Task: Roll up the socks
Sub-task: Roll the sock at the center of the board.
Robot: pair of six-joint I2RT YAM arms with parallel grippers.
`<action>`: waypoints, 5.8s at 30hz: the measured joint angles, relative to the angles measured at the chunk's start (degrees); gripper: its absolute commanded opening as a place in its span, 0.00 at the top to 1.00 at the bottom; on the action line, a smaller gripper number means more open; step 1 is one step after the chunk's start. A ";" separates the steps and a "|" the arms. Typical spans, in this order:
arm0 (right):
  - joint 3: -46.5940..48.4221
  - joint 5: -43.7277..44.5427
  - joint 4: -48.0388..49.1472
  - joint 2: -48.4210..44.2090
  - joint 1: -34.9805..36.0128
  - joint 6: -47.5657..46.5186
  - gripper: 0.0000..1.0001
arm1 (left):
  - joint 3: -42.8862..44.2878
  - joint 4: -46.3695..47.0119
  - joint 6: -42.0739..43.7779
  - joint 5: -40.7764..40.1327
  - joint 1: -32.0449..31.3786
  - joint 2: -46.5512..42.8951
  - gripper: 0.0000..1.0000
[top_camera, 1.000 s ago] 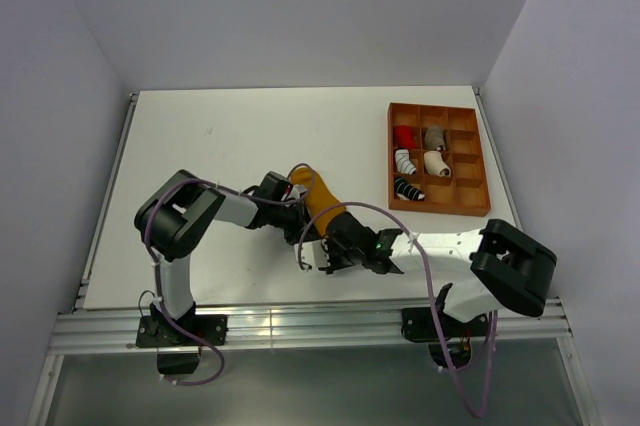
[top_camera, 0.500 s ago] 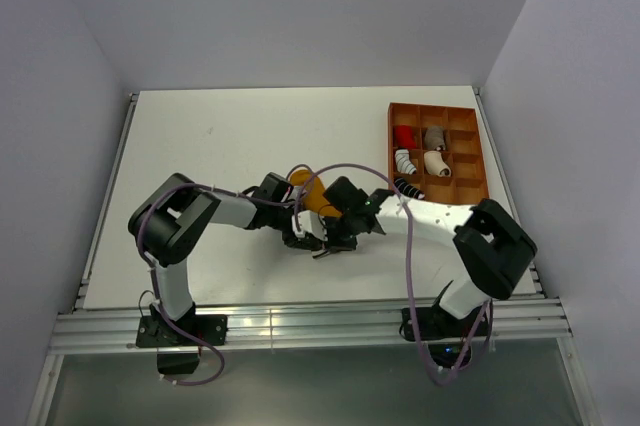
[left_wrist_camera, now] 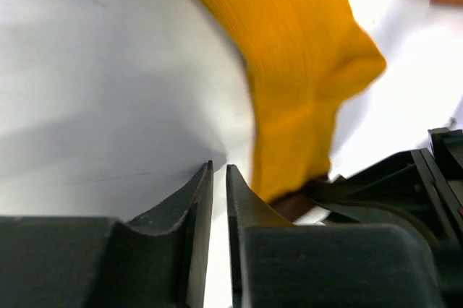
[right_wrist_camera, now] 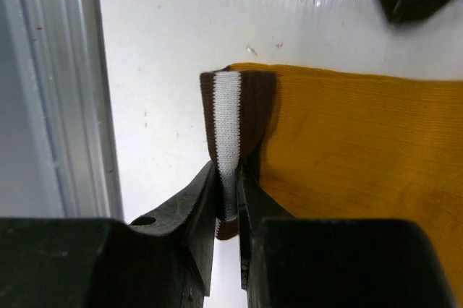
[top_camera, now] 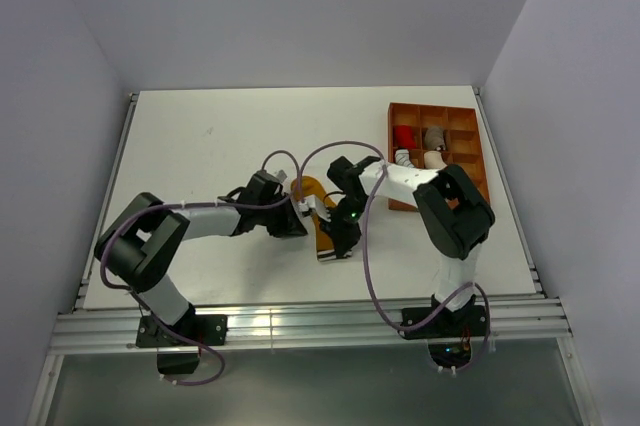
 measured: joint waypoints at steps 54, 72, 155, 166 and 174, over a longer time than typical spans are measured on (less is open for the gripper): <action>21.11 -8.15 -24.37 23.47 -8.00 2.19 0.82 | -8.07 27.96 7.54 0.44 -11.13 1.16 0.64; 21.99 -9.25 -24.76 24.26 -8.09 5.18 0.59 | -8.07 26.99 7.69 0.68 -11.15 2.29 1.00; -27.93 31.41 35.06 -28.20 19.28 5.11 0.42 | 11.32 -8.61 -1.75 29.44 1.40 16.61 1.00; -27.93 32.11 34.16 -26.05 20.98 3.89 0.48 | 11.32 -9.40 -0.83 29.70 1.40 16.50 1.00; -27.91 33.73 35.23 -24.57 21.75 3.98 0.54 | 11.23 -10.47 -0.20 29.68 1.40 16.17 0.99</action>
